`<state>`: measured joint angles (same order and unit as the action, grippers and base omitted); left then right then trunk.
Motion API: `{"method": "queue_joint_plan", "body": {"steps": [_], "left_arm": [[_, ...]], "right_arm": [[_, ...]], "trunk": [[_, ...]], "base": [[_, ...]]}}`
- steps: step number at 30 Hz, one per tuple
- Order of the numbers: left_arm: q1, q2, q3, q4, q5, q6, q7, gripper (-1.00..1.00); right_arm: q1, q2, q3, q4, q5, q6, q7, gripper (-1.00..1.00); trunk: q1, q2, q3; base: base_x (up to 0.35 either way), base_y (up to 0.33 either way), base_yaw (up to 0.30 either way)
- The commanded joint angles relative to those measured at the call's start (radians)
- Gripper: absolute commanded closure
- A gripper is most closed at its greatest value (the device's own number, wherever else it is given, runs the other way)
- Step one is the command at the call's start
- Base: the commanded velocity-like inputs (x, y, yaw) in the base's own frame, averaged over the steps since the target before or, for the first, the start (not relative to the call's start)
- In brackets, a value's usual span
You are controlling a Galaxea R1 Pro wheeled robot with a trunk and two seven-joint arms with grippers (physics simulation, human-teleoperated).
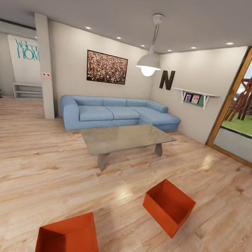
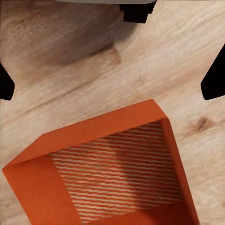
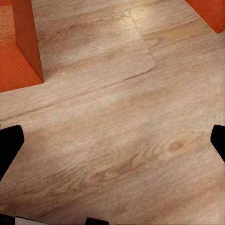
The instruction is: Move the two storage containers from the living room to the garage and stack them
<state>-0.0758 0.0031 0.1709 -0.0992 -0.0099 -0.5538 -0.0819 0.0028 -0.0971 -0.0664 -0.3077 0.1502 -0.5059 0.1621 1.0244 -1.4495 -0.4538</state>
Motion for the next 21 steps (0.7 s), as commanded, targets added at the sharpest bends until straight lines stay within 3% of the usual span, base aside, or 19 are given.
{"method": "queue_joint_plan", "body": {"steps": [1,13,21], "left_arm": [[-0.001,0.000,0.009,0.001,-0.001,-0.002,-0.009,-1.00],[-0.001,-0.001,0.009,0.001,-0.001,-0.003,-0.009,-1.00],[-0.001,0.000,0.009,0.001,-0.001,-0.003,-0.009,-1.00]], "right_arm": [[0.000,0.000,-0.007,-0.001,0.009,-0.002,0.004,-1.00],[0.000,0.000,-0.007,-0.001,0.009,-0.002,0.004,-1.00],[0.000,0.000,-0.007,-0.001,0.009,-0.002,0.004,-1.00]], "trunk": [[0.001,0.000,-0.001],[0.001,0.000,-0.001],[0.001,0.000,-0.001]], "base": [[0.302,-0.189,0.288],[0.267,-0.225,0.289],[0.050,-0.049,0.289]]}}
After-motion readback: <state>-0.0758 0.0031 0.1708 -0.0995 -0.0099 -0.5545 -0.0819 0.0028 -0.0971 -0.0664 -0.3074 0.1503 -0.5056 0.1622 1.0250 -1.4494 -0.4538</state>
